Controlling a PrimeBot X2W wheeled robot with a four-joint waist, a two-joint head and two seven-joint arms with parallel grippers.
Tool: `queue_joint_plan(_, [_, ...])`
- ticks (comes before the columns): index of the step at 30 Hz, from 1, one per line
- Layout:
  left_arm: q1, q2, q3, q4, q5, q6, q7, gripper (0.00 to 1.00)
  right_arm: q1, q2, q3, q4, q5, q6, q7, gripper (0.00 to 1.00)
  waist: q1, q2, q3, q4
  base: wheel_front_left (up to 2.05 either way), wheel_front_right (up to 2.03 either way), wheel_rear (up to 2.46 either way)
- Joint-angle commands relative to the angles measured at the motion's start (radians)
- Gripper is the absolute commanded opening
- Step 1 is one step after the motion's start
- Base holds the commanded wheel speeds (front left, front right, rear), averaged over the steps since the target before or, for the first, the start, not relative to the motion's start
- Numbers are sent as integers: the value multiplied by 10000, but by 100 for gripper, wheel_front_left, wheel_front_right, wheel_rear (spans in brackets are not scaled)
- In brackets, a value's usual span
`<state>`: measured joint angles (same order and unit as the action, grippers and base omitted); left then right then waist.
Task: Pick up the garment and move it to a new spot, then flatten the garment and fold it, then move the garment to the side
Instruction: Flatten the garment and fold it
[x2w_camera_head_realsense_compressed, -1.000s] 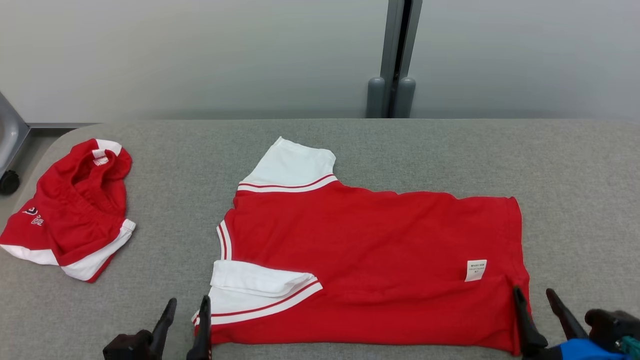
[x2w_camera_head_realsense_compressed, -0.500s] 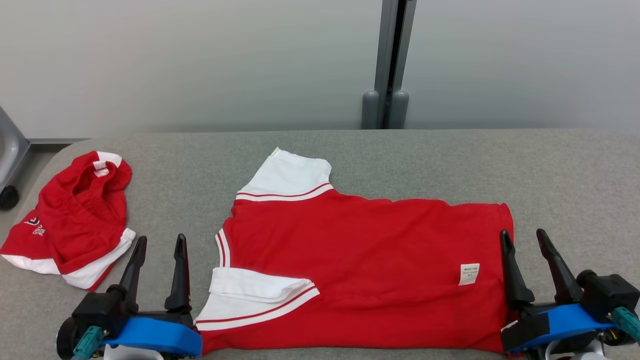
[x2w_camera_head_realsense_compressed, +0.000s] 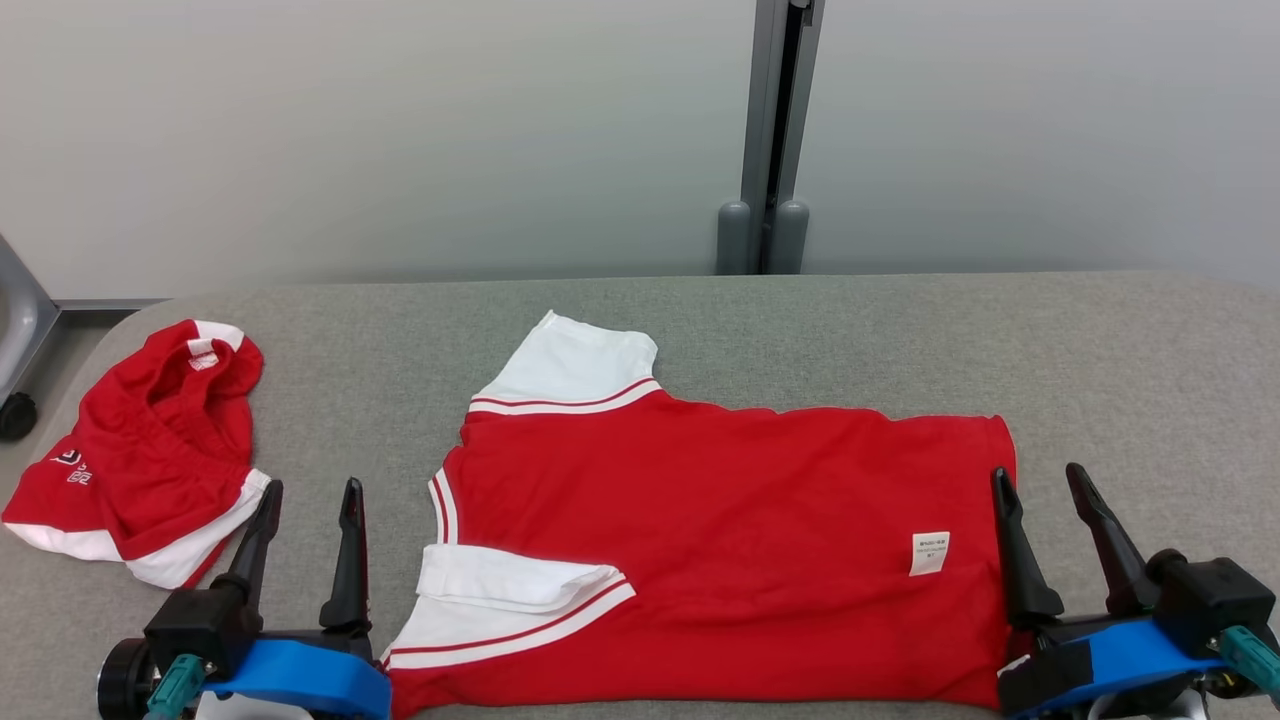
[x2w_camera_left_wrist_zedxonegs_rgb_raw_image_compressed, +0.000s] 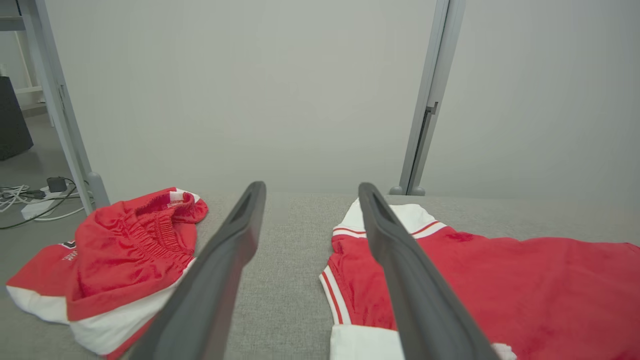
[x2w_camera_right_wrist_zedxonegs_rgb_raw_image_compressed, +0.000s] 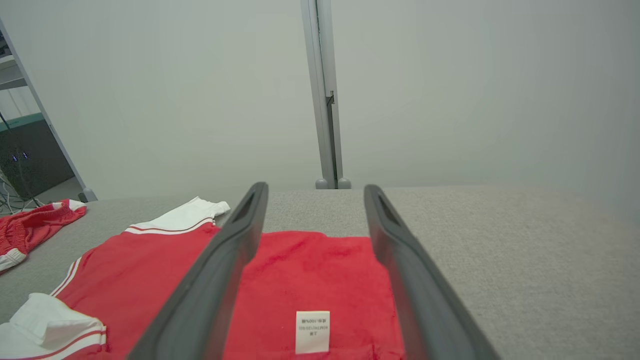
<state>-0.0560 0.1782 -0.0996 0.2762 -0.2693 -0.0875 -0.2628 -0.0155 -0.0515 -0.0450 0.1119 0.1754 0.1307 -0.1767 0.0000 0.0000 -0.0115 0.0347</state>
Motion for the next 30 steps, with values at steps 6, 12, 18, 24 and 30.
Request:
queue_joint_plan(6, [184,29,26,213,90,79,-27,100,419,9,-89,-208,-82,2,434,100,0,0,-28,75,0,0,0])
queue_joint_plan(12, [208,-7,-83,384,149,150,-27,100,569,9,-147,-124,-171,2,652,100,0,0,-48,148,0,0,0])
queue_joint_plan(18, [212,2,-130,453,118,206,-27,100,515,10,-190,-82,-194,2,720,100,0,0,-64,139,0,0,0])
queue_joint_plan(24, [-17,81,-125,547,15,196,7,100,241,10,-340,68,-275,2,764,100,0,0,-2,75,0,0,0])
queue_joint_plan(30, [-962,345,-257,459,1,-20,201,100,-638,3,-546,251,-765,2,875,100,0,0,351,-23,0,0,0])
